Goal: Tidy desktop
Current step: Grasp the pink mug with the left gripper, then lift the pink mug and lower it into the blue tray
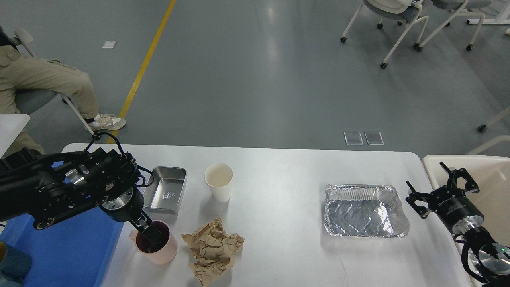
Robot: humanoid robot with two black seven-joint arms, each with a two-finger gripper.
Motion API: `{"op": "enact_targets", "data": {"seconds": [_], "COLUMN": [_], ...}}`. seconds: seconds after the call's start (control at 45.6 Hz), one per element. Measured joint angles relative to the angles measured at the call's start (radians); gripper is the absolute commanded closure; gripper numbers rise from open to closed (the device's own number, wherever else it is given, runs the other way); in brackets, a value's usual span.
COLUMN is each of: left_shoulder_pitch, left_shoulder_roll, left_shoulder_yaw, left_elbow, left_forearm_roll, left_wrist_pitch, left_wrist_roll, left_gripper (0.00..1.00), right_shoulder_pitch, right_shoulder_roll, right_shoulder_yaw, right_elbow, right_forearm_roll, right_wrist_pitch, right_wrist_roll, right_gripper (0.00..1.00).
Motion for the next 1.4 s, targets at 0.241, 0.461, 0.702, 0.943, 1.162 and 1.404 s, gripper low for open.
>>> {"op": "enact_targets", "data": {"seconds": [0.241, 0.461, 0.702, 0.943, 1.162, 1.404], "left_shoulder_pitch": [0.024, 0.024, 0.019, 0.017, 0.007, -0.032], "left_shoulder_roll": [-0.033, -0.046, -0.057, -0.056, -0.050, -0.014], "left_shoulder_yaw": [-0.001, -0.002, 0.001, 0.007, 0.007, 0.002], "left_elbow": [0.044, 0.050, 0.051, 0.052, 0.050, 0.000], "left_forearm_roll": [0.001, 0.002, 0.018, 0.049, 0.068, 0.068], "left_wrist_pitch": [0.073, 0.086, 0.084, 0.082, 0.082, 0.069], "left_wrist_roll": [0.000, -0.003, -0.020, -0.094, -0.163, -0.219], "left_gripper": [0.13, 0.38, 0.75, 0.89, 0.98, 0.98], "right_shoulder_pitch": [-0.006, -0.007, -0.007, -0.007, -0.005, 0.003], "right_shoulder_roll": [0.000, 0.000, -0.001, -0.001, 0.000, 0.001], "right_shoulder_yaw": [0.000, 0.002, 0.002, 0.000, -0.001, -0.002], "right_elbow": [-0.002, -0.002, -0.002, -0.004, -0.005, -0.010], "right_forearm_roll": [0.000, 0.000, 0.000, 0.000, -0.002, -0.002], "right_wrist_pitch": [0.007, 0.008, 0.008, 0.008, 0.008, 0.008], "right_wrist_roll": [0.000, 0.000, 0.000, 0.000, 0.000, 0.000], "right_gripper": [0.00, 0.00, 0.00, 0.00, 0.00, 0.00]}}
